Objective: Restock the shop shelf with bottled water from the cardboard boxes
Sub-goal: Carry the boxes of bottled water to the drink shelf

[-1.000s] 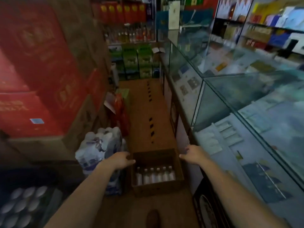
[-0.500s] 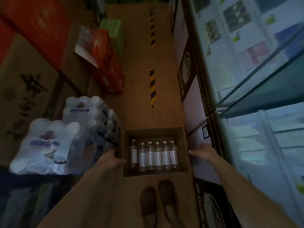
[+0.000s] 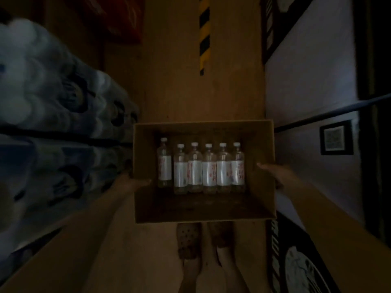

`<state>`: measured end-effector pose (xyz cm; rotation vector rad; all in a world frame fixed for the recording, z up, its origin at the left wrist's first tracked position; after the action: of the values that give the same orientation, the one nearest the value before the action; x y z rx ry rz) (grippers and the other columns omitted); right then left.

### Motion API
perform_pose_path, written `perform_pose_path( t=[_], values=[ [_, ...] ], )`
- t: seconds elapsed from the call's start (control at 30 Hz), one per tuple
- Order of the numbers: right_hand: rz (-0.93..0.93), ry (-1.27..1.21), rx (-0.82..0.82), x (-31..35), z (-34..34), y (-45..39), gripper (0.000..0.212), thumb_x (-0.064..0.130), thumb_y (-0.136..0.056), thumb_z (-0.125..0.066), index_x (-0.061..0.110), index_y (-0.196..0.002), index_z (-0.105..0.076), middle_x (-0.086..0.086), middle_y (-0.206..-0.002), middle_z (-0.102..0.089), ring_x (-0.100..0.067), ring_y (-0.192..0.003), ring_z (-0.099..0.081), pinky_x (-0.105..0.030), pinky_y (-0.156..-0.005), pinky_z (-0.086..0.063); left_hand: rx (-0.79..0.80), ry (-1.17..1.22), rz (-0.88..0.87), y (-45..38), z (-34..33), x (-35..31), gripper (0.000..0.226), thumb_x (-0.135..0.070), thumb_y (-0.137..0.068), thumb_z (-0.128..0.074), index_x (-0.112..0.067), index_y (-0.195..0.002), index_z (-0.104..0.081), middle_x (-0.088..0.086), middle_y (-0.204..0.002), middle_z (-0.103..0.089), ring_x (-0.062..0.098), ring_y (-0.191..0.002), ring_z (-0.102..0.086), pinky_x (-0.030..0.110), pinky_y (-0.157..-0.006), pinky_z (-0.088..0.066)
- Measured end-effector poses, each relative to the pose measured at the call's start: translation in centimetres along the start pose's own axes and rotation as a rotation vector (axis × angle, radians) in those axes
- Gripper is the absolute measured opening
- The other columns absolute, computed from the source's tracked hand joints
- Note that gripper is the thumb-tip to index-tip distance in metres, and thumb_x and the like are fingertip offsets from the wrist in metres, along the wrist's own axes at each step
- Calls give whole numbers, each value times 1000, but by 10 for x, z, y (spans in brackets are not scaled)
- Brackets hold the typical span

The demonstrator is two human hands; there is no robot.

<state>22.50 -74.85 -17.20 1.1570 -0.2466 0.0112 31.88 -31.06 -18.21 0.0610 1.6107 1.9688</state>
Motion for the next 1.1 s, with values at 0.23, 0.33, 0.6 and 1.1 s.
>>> perform_pose_path(
  t=[0.23,0.33,0.6,1.1],
  values=[
    [104,239,-333,-2,-7,-40,55,26,-82,-63,-11,-122,-56,-28,-125,-57,-44,-117,-54,-51,-99,-45,-328,-178,114,-27,-5,3,45,-13,-86,-67,7,-123,-54,25,-124,-57,42,-111,-57,45,-91,-48],
    [125,312,-346,1,-5,-39,51,23,-86,-62,-12,-123,-55,-29,-125,-57,-44,-116,-55,-50,-98,-45,-354,-419,37,-17,-4,-7,22,-12,-90,-56,9,-98,-61,31,-112,-60,43,-103,-58,39,-75,-45],
    [137,358,-325,8,14,-2,51,25,-85,-68,-10,-121,-57,-30,-120,-59,-44,-110,-58,-47,-90,-49,-260,-470,-44,24,6,-22,25,-12,-87,-60,12,-86,-64,22,-85,-63,33,-87,-63,34,-67,-45],
    [374,558,-341,104,114,297,18,15,-83,-69,1,-92,-60,-14,-77,-57,-29,-66,-54,-30,-54,-40,-231,-534,-175,294,104,-96,15,-18,-85,-59,-5,-90,-63,10,-88,-60,26,-90,-63,27,-67,-47]
  ],
)
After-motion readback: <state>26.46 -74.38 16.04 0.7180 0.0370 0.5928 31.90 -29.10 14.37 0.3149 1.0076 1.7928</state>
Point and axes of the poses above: each hand's wrist, its own y-axis away from the middle knuckle, its own z-axis out of the back of the hand, x = y × z, the point moved 7 cm from there along -y, towards the middle knuckle
